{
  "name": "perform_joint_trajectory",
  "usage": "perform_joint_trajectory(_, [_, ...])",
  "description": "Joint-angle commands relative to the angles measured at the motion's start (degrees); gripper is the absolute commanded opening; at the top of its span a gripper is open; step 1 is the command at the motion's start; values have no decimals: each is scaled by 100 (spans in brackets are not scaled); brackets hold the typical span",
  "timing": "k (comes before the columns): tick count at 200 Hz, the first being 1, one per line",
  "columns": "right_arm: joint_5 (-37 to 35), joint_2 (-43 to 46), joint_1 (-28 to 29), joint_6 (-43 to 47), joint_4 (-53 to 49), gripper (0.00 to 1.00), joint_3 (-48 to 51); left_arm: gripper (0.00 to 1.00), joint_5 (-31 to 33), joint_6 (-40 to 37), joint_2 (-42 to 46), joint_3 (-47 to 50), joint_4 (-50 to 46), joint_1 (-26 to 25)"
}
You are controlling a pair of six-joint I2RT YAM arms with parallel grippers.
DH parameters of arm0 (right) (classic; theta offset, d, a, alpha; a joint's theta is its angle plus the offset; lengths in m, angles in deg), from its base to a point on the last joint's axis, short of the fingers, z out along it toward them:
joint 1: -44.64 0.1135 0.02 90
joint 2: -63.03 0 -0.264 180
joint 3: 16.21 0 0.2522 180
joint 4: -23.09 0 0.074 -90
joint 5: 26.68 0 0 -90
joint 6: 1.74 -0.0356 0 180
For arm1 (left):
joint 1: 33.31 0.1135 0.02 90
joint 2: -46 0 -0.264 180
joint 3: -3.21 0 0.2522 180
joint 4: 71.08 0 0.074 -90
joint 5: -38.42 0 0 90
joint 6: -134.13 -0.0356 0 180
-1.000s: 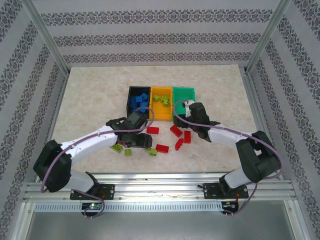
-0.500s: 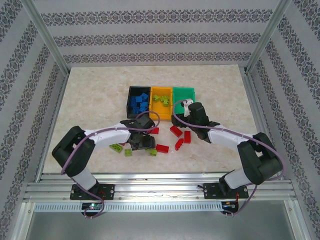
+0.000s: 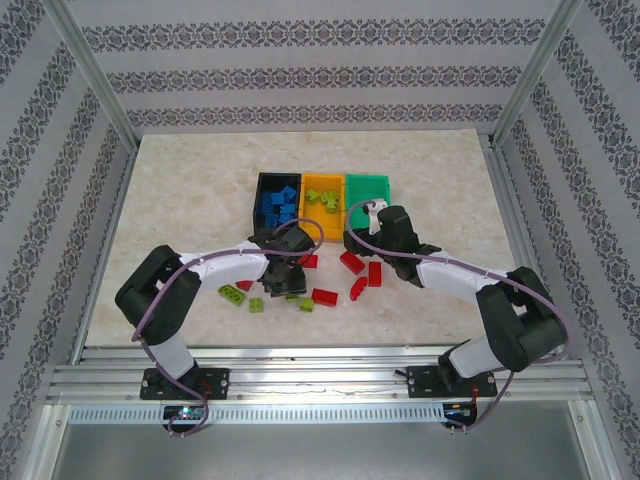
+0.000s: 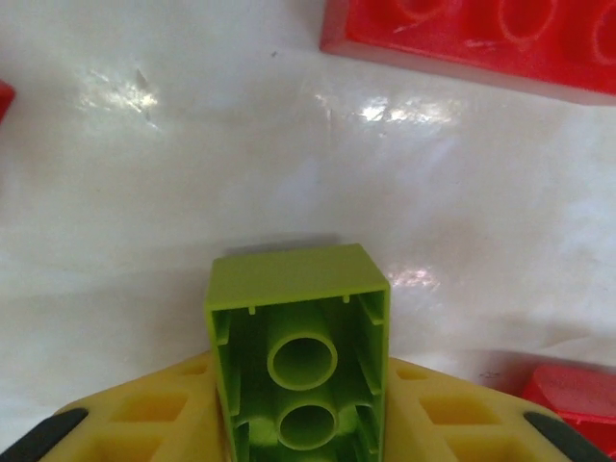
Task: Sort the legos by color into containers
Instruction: Pick up the lego from the middle-left of the table, then place the lego in the container.
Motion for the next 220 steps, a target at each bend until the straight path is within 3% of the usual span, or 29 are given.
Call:
perform_joint_trajectory(1, [117,-21,11,-53,99,64,25,32,124,-157,136,-51,193,-49])
perform_joint_trajectory(68, [166,-50,16,-84,116,64,21,22,59,-436,592,40,573,-45])
perform_joint_trajectory(124, [163,-19,13,-110,142,64,35,22,188,-682,865,-67,807,-5])
perform_joint_trajectory(156, [177,-28,-2,-128,157,64,38,21,375,-1088,754,-571,724,138])
perform_joint_trajectory(220, [91,45,-26,-115,177,64,84,26,604,-2060,-280,-2411,86,632])
